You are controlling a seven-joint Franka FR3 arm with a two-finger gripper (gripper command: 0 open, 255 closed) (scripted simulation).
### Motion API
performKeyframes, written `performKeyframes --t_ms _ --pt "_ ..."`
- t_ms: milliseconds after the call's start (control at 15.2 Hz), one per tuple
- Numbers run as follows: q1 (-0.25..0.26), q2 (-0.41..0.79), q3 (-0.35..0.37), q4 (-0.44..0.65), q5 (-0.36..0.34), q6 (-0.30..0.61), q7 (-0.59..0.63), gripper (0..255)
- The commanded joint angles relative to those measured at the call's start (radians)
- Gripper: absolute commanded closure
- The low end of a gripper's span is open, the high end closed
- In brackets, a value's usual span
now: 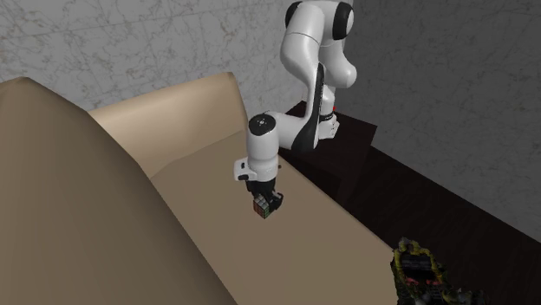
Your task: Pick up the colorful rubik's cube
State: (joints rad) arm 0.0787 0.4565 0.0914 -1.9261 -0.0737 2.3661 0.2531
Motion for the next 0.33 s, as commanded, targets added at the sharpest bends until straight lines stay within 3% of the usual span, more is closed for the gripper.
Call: performKeyframes --t_ms 0,264 --pt "0.000 -0.023 0.002 -0.001 0.003 -0.022 0.000 255" --pt "-0.001 -0.041 0.004 0.003 0.006 -0.044 -0.002 255"
